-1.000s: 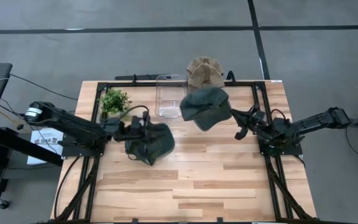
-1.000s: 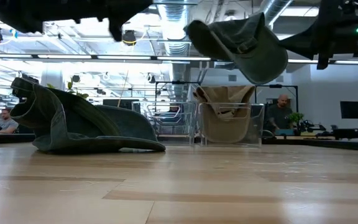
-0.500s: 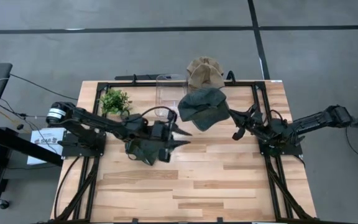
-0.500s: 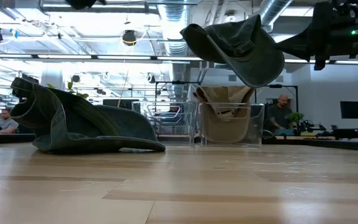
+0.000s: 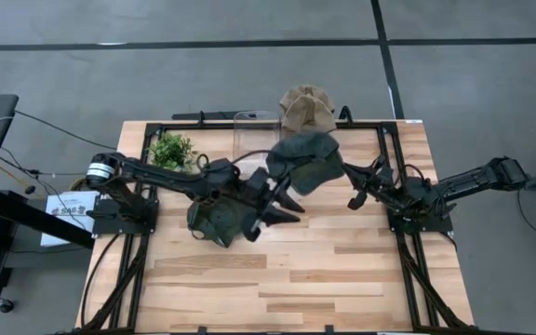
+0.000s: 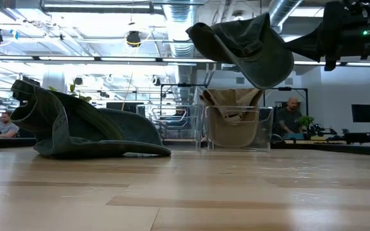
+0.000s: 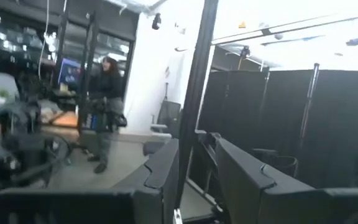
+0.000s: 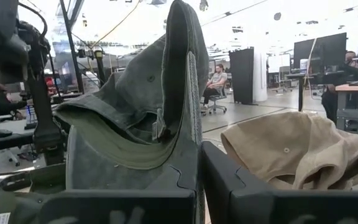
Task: Pick & Place hat
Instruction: Put the right black cap into the left transparent bin
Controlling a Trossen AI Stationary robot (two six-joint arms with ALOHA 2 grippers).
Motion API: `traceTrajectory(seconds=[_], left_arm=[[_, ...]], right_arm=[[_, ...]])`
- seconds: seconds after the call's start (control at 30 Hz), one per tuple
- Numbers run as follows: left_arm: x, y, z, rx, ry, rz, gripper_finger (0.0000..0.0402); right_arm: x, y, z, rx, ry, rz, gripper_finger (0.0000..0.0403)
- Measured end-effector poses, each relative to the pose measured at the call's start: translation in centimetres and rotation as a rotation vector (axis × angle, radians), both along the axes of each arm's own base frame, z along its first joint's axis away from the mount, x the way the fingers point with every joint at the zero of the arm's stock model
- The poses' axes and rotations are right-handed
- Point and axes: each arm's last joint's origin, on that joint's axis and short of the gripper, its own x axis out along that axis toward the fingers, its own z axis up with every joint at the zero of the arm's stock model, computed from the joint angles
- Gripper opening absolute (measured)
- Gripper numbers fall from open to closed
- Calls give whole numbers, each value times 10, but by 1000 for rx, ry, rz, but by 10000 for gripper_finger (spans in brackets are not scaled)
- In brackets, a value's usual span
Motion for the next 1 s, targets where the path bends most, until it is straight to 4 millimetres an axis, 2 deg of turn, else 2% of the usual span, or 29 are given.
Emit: traceTrajectory(seconds=[0.2,0.4,0.53,0.8,1.0], left_arm=[[15,18,-18,-87,93,64,105],[18,46,-16,-124,89,159,105],[21,46,-8,-137,60,151,105],[54,34,-24,-136,92,122,105],[58,51,-24,-138,85,163,105]], right_arm=[[-1,2,2,-12,-10,15,0],[-1,6,4,-34,-19,41,0],[-2,7,5,-48,-17,41,0],[-1,8,6,-54,-28,58,0],[0,10,5,-78,-21,99,0]])
